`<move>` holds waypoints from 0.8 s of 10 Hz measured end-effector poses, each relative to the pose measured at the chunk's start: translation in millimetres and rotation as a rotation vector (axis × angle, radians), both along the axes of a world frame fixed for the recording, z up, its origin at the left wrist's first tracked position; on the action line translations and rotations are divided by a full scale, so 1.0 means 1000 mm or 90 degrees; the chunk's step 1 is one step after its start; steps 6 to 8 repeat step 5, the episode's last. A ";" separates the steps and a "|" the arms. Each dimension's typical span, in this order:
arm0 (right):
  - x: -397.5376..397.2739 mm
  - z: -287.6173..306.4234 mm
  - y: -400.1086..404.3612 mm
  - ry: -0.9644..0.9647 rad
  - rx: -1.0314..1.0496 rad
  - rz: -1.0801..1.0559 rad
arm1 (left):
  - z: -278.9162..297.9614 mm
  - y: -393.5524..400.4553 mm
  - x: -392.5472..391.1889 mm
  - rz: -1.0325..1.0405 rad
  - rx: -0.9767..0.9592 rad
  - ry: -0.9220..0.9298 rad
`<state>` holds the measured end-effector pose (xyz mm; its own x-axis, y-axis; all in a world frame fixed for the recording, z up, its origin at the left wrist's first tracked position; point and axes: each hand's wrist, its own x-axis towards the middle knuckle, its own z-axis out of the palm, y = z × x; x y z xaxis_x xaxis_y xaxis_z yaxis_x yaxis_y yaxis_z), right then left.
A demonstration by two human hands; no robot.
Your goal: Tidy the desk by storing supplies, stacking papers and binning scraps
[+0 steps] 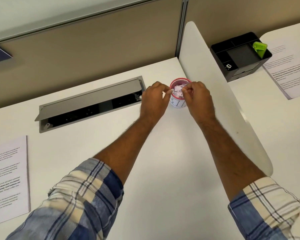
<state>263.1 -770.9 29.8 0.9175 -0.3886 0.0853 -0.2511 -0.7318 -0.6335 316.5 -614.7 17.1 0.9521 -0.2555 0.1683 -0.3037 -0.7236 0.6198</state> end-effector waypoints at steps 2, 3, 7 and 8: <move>0.023 0.002 -0.013 0.059 -0.085 0.019 | 0.017 -0.023 0.014 -0.049 0.122 0.013; 0.025 0.000 -0.013 0.075 -0.063 0.014 | 0.017 -0.023 0.015 -0.048 0.120 0.017; 0.018 0.007 -0.010 0.032 -0.001 -0.007 | 0.016 -0.015 0.009 0.017 -0.010 0.063; 0.018 0.007 -0.010 0.032 -0.001 -0.007 | 0.016 -0.015 0.009 0.017 -0.010 0.063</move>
